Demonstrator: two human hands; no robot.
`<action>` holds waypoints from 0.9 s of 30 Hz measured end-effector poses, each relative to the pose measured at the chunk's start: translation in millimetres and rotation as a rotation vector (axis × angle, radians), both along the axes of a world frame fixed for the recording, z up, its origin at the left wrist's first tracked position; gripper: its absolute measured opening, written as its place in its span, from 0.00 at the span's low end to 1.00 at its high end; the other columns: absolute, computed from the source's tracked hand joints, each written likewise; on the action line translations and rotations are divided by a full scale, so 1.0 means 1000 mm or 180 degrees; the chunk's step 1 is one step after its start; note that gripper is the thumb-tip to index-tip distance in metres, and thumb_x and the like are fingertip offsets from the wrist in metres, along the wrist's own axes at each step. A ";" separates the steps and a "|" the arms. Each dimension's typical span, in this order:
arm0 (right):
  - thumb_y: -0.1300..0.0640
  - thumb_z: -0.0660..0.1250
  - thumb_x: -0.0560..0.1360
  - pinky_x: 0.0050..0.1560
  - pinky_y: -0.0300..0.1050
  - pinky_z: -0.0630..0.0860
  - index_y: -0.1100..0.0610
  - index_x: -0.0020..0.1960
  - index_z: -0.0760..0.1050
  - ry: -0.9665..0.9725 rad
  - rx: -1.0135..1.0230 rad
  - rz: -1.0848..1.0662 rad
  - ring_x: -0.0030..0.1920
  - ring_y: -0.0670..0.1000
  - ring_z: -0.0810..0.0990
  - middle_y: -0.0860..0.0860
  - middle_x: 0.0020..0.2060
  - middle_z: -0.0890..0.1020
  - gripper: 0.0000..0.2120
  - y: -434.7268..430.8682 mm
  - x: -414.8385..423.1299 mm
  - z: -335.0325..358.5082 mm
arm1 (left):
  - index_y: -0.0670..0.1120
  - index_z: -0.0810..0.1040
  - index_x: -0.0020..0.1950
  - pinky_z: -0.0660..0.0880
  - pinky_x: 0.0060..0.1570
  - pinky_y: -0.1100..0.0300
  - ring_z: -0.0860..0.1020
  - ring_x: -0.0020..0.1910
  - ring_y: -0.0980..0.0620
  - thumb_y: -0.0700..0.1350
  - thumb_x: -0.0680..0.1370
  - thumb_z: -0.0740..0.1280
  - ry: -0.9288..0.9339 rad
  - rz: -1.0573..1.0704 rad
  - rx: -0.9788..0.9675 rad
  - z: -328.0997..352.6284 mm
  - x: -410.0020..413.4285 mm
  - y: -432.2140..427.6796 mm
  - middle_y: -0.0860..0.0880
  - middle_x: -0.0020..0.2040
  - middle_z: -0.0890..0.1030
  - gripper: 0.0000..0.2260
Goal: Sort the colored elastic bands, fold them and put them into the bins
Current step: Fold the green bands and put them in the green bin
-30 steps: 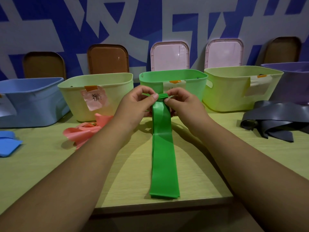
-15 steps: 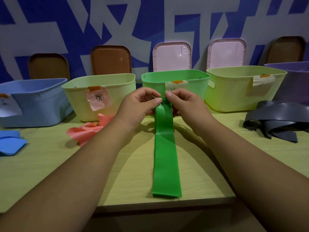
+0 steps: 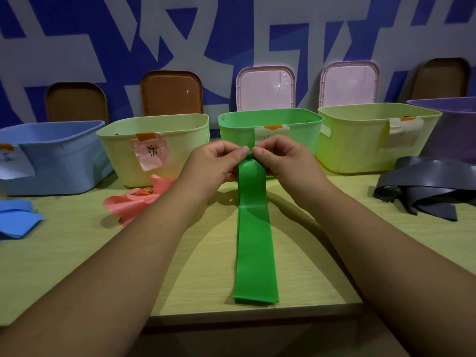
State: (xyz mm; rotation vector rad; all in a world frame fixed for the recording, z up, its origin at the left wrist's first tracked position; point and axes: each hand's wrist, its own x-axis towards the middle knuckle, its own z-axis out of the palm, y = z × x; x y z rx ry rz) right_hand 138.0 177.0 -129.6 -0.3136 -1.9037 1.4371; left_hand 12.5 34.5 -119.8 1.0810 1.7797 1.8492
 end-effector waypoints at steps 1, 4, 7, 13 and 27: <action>0.56 0.74 0.82 0.54 0.53 0.86 0.55 0.53 0.84 -0.0002 -0.0012 0.0013 0.48 0.53 0.87 0.53 0.46 0.88 0.03 0.000 0.000 0.000 | 0.43 0.86 0.55 0.85 0.48 0.55 0.88 0.50 0.45 0.45 0.82 0.74 0.0032 0.0010 -0.0002 0.000 -0.001 0.000 0.43 0.50 0.88 0.07; 0.57 0.74 0.82 0.57 0.59 0.86 0.55 0.54 0.84 0.0009 -0.0077 0.0073 0.50 0.57 0.88 0.53 0.47 0.88 0.02 -0.001 -0.001 0.000 | 0.45 0.86 0.54 0.85 0.57 0.45 0.87 0.54 0.42 0.44 0.81 0.75 0.0140 0.0053 -0.0012 0.001 -0.003 0.000 0.44 0.50 0.89 0.05; 0.56 0.73 0.82 0.57 0.61 0.86 0.55 0.54 0.84 -0.0028 -0.0092 0.0069 0.50 0.57 0.87 0.54 0.47 0.88 0.03 -0.003 0.000 0.000 | 0.43 0.86 0.54 0.82 0.62 0.38 0.86 0.56 0.37 0.41 0.80 0.75 0.0173 0.0064 0.0072 0.001 -0.004 0.000 0.41 0.52 0.88 0.04; 0.47 0.70 0.84 0.54 0.57 0.86 0.57 0.57 0.85 -0.0172 -0.0091 0.0148 0.44 0.53 0.85 0.60 0.48 0.87 0.13 -0.008 0.002 0.001 | 0.44 0.85 0.52 0.80 0.63 0.33 0.85 0.57 0.34 0.39 0.80 0.75 0.0125 0.0022 0.0187 0.000 -0.005 0.001 0.38 0.52 0.87 0.02; 0.59 0.74 0.81 0.60 0.67 0.83 0.60 0.56 0.84 -0.0011 -0.0163 0.0074 0.52 0.62 0.88 0.59 0.49 0.88 0.06 -0.002 -0.002 -0.001 | 0.41 0.86 0.55 0.82 0.64 0.38 0.86 0.58 0.35 0.37 0.77 0.78 -0.0306 -0.0063 0.0271 -0.004 -0.008 0.006 0.38 0.53 0.87 0.08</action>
